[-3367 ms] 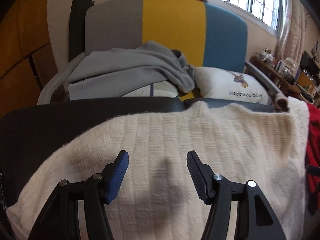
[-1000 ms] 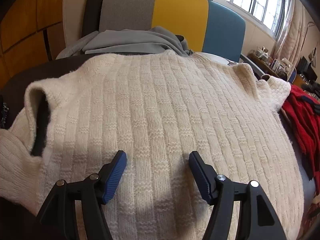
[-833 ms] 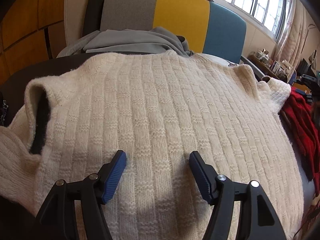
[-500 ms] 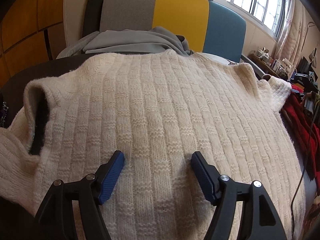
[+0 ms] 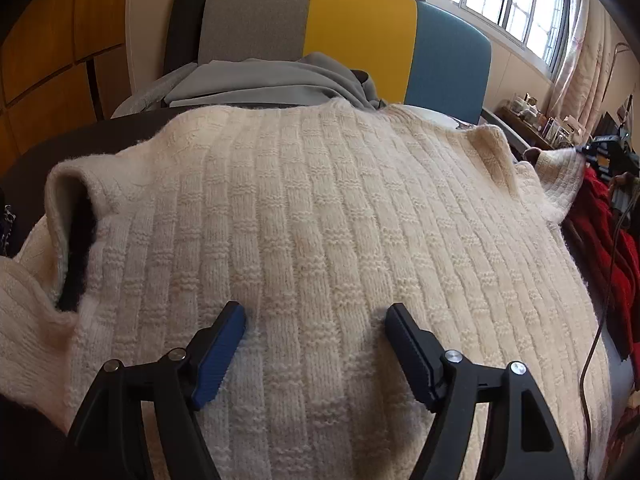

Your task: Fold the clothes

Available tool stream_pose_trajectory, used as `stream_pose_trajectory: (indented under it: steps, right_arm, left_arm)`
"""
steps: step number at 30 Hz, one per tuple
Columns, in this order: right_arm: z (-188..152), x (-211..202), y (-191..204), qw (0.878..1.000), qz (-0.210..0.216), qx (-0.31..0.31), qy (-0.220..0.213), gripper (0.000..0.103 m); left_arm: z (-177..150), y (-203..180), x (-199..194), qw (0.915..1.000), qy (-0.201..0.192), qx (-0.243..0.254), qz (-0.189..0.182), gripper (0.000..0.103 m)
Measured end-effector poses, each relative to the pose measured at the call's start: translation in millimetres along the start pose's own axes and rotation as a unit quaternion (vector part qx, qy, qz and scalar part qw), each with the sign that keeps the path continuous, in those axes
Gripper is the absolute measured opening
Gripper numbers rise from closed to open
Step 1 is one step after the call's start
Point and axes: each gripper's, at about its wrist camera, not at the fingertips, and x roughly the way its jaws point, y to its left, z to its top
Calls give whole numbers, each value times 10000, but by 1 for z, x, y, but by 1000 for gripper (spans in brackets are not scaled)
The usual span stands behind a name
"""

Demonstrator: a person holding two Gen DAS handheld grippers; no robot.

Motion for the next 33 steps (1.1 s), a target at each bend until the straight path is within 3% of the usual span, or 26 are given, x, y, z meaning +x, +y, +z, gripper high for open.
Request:
stream_pose_trajectory:
  steps: [4,11,16,19,23,25,29,33]
  right_arm:
    - [-27,-13,56,9948,688,-703,270,6]
    - [-128,-9,132,9720,978,-1823,1110,6]
    - [-203,-18,167,9539,1193,-2338,1453,7]
    - [-245,-30,186,9354,1264,-2887,1605,7]
    - [-297,-39,195,9099,1399,-3314,2064,21]
    - [-309,-44,187,9142,1451,-3058,2231,44]
    - [-314,-62,163,9316,1524,-2399,2265,45]
    - [-320,-81,141,9383,1464,-2172,2259,46]
  left_arm:
    - [-1,0,0,10000,-7,-6,-12,75]
    - [-1,1,-1,10000,3,-37,-48,75]
    - [2,4,-3,9998,73,-113,-158,74]
    - [11,10,-6,9981,209,-304,-490,73]
    - [33,23,-13,9888,267,-912,-1147,73]
    - [45,19,-14,9880,246,-883,-1245,73]
    - [63,4,8,9793,700,-1007,-1611,73]
    - [61,0,38,9491,1279,-1855,-2199,73]
